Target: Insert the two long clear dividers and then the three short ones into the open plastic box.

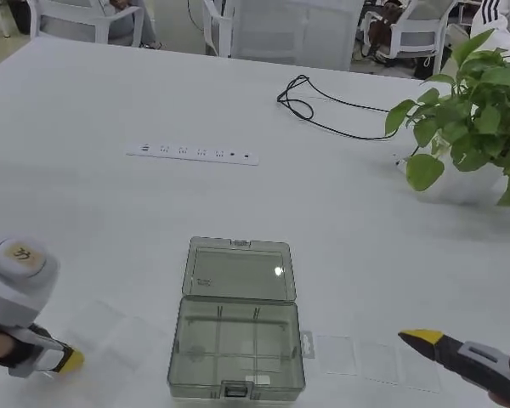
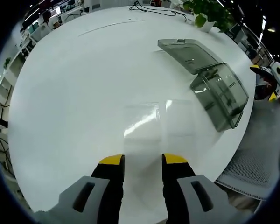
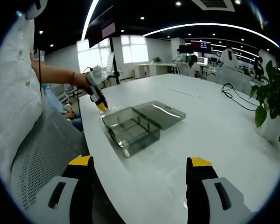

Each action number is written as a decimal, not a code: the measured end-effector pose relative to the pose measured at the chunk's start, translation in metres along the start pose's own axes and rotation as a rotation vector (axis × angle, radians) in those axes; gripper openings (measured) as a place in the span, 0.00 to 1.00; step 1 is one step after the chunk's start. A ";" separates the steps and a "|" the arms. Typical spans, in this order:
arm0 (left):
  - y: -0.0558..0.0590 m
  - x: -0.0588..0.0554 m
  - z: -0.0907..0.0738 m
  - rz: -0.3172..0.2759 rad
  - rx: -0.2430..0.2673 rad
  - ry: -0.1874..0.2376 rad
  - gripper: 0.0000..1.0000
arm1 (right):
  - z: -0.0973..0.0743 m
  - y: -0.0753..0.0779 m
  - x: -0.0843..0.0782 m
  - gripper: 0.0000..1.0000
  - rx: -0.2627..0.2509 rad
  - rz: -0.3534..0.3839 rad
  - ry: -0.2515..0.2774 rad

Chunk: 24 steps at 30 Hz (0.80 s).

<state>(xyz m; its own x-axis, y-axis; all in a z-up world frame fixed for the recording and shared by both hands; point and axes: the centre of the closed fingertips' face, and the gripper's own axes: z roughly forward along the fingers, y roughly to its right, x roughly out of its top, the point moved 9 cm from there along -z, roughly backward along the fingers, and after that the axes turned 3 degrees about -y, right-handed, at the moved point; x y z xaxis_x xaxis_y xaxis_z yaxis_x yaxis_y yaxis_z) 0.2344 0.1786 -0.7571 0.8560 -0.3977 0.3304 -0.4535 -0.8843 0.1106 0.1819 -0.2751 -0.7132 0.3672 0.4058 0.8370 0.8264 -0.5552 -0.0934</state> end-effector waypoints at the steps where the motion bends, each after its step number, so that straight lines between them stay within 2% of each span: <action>1: 0.001 -0.001 -0.001 -0.016 -0.008 0.008 0.30 | 0.000 0.000 0.001 0.82 0.000 0.003 0.000; 6: 0.003 -0.004 -0.006 -0.050 -0.024 0.046 0.30 | 0.000 -0.001 0.002 0.81 0.002 0.000 -0.001; 12: 0.007 -0.002 -0.016 -0.082 -0.046 0.102 0.30 | 0.000 -0.001 0.005 0.81 0.004 0.001 0.001; 16: 0.012 0.003 -0.024 -0.117 -0.074 0.162 0.30 | 0.000 -0.001 0.009 0.81 0.002 -0.002 0.007; 19: 0.017 0.007 -0.029 -0.115 -0.082 0.186 0.30 | 0.000 -0.002 0.011 0.81 0.003 -0.001 0.012; 24: 0.025 0.015 -0.038 -0.134 -0.116 0.250 0.30 | -0.001 -0.002 0.016 0.81 0.002 0.004 0.024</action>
<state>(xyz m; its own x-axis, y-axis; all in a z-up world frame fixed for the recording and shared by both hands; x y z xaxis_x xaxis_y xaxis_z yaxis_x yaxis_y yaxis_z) 0.2269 0.1596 -0.7138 0.8292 -0.1940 0.5243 -0.3780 -0.8855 0.2701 0.1857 -0.2679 -0.6988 0.3596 0.3859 0.8496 0.8258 -0.5555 -0.0972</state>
